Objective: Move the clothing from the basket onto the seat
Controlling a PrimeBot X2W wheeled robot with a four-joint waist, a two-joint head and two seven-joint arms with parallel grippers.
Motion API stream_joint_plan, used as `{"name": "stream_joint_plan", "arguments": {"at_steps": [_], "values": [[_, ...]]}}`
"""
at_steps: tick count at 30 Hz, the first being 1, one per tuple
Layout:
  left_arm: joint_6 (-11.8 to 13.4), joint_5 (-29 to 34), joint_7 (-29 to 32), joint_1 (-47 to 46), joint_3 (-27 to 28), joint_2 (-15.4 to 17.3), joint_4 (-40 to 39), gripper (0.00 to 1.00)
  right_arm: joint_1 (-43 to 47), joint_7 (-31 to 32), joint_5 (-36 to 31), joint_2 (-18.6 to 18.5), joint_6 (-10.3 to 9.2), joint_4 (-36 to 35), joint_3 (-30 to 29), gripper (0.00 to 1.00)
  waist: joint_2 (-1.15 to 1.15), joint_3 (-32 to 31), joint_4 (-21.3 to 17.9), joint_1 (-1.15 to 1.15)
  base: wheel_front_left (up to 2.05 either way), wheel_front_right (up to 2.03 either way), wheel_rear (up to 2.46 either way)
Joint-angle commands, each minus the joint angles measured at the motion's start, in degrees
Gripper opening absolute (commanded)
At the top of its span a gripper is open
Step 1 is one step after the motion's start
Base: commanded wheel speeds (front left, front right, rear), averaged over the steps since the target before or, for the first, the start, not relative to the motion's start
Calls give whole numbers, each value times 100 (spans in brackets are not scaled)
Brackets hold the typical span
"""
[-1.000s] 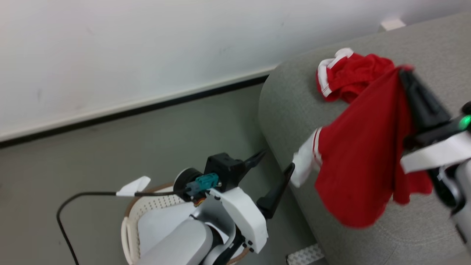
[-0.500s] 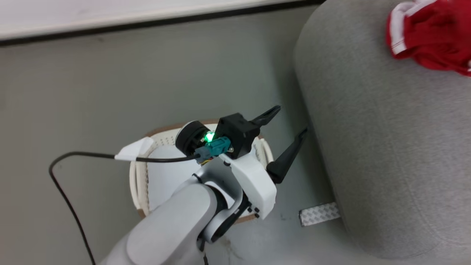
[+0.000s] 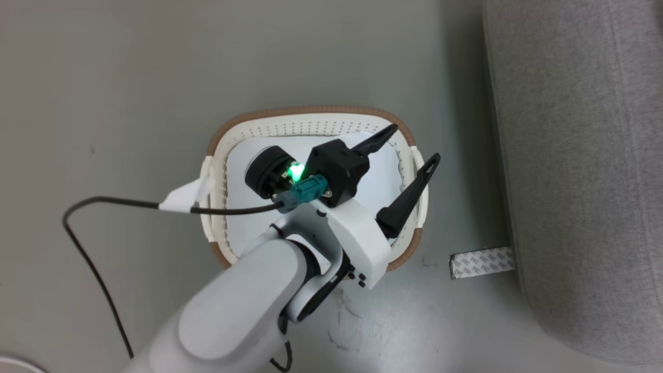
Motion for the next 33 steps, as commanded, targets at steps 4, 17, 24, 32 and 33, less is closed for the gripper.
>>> {"name": "stream_joint_plan", "arguments": {"at_steps": [4, 17, 24, 32, 33], "values": [[-2, -110, -162, 78, 56, 24, 135, 100, 435, -44, -245, 208, -15, -121, -201, 100, 0, -313, -103, -2, 0, 0, 0], [191, -469, -776, 811, 289, 49, 436, 100, 2233, -43, -65, 754, -15, -2099, 648, 100, 0, -1708, -149, -2, 0, 0, 0], [489, -652, -1303, 1467, 630, 221, 633, 100, 3649, -34, -101, 1122, -15, -3687, 804, 100, 0, -2664, 204, -2, 0, 0, 0], [776, -805, -1681, 2264, 939, 628, 865, 100, 4906, -34, -316, 1705, -14, -4477, 1204, 100, 0, -3439, 597, -2, 0, 0, 0], [804, -846, -1750, 2376, 976, 666, 909, 100, 5027, -34, -349, 1781, -14, -4504, 1300, 100, 0, -3515, 631, -2, 0, 0, 0]]}}
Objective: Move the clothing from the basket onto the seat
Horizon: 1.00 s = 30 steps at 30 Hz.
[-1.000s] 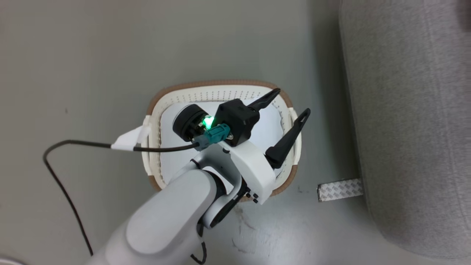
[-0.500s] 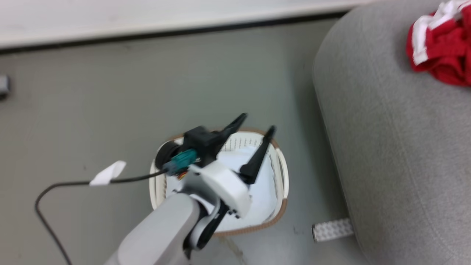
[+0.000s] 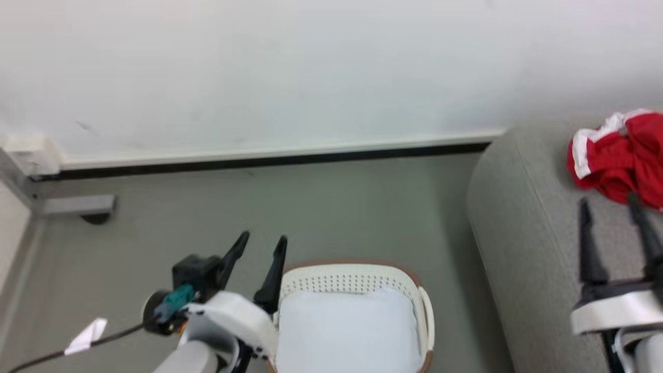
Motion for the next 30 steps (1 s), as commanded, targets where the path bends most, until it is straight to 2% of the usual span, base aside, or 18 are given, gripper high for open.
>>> {"name": "stream_joint_plan", "arguments": {"at_steps": [1, 7, 11, 15, 22, 30], "values": [[40, -68, -93, 176, 43, 69, 44, 100, 185, 6, -43, 61, -15, -59, 101, 100, 0, -327, 260, 2, 0, 0, 0], [163, -158, -426, 718, 378, 239, 224, 100, 663, 6, -137, 309, -15, -34, 498, 100, 0, -506, 418, 2, 0, 0, 0], [103, -181, -522, 1078, 636, 259, 379, 100, 936, 6, -460, 410, -15, -41, 569, 100, 0, -584, 479, 2, 0, 0, 0], [49, 56, -541, 1437, 1152, 172, 342, 100, 1204, 6, -535, 518, -15, 56, 550, 100, 0, -653, 506, 2, 0, 0, 0], [-414, 602, -535, 1990, 2019, -220, 205, 100, 1378, 6, -398, 554, -15, 246, 472, 100, 0, -744, 541, 2, 0, 0, 0], [-897, 1141, -536, 2070, 2577, -662, 278, 100, 1320, 6, -265, 553, -15, 295, 539, 100, 0, -753, 501, 2, 0, 0, 0]]}}
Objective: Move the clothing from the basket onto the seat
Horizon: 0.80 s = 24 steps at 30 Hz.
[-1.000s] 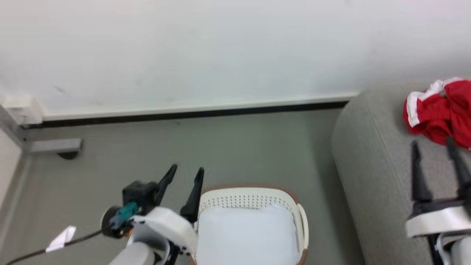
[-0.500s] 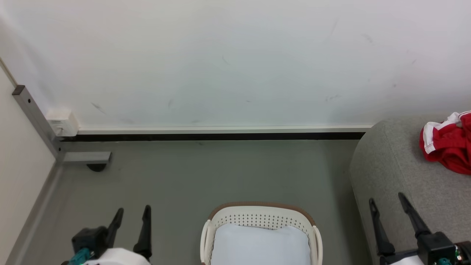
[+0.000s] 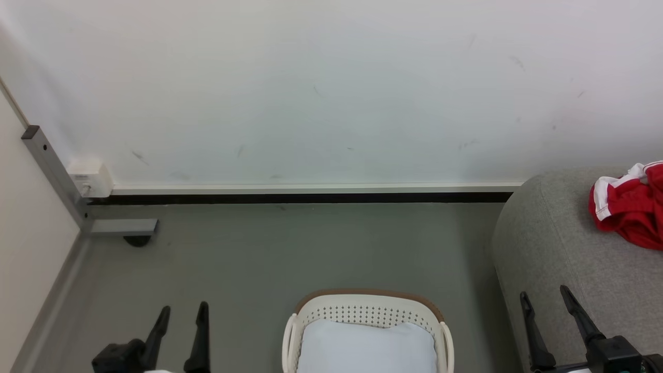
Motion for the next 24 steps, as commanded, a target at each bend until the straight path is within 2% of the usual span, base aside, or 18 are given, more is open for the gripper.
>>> {"name": "stream_joint_plan", "arguments": {"at_steps": [1, 8, 19, 20, 24], "values": [[-67, 91, -2, 43, 97, -59, 19, 100, 7, 6, 32, 0, -15, 30, 25, 100, 0, 7, -14, 0, 0, 0, 0], [-416, 397, -3, 60, 382, -297, 164, 100, 23, 6, 70, 0, -15, 44, 77, 100, 0, 28, -64, 0, 0, 0, 0], [-661, 736, -3, -73, 605, -482, 387, 100, 11, 6, 106, -1, -15, 49, 112, 100, 0, 59, -104, 0, 0, 0, 0], [-667, 668, -1, -37, 591, -488, 387, 0, -4, 0, 72, 2, 0, 35, 117, 0, 0, 59, -105, 0, 0, 0, 0], [-665, 672, 9, 79, 571, -537, 561, 0, 67, 11, 90, 22, 0, 211, 117, 0, 0, 62, -105, 1, 0, 0, 0]]}}
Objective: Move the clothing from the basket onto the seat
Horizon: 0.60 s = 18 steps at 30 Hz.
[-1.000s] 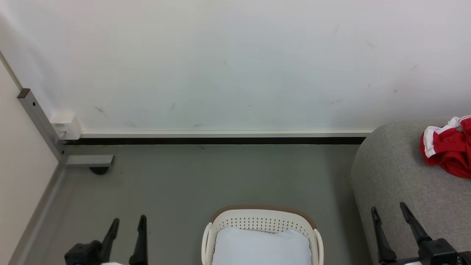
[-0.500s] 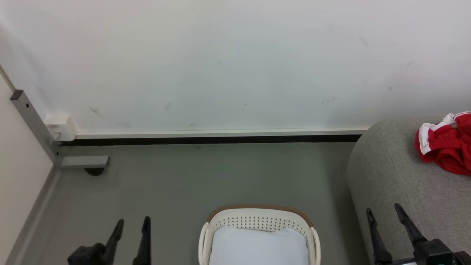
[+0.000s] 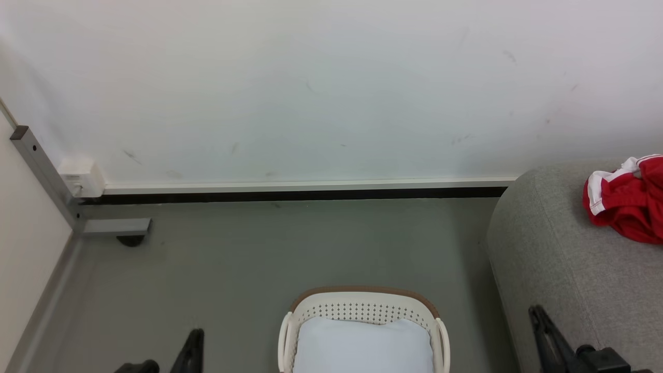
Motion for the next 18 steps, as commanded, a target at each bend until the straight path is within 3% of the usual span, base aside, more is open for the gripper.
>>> {"name": "stream_joint_plan", "arguments": {"at_steps": [1, 18], "values": [[-2, -49, 23, 15, 13, -10, 48, 0, 14, 24, 57, 6, 0, 41, -15, 0, 0, 2, 2, 0, 0, 0, 0], [-61, -1644, 480, -107, 248, -61, -118, 0, -75, 476, 1919, -3, -2, -85, -183, 0, 0, 42, 45, 0, 0, 0, 0]]}}
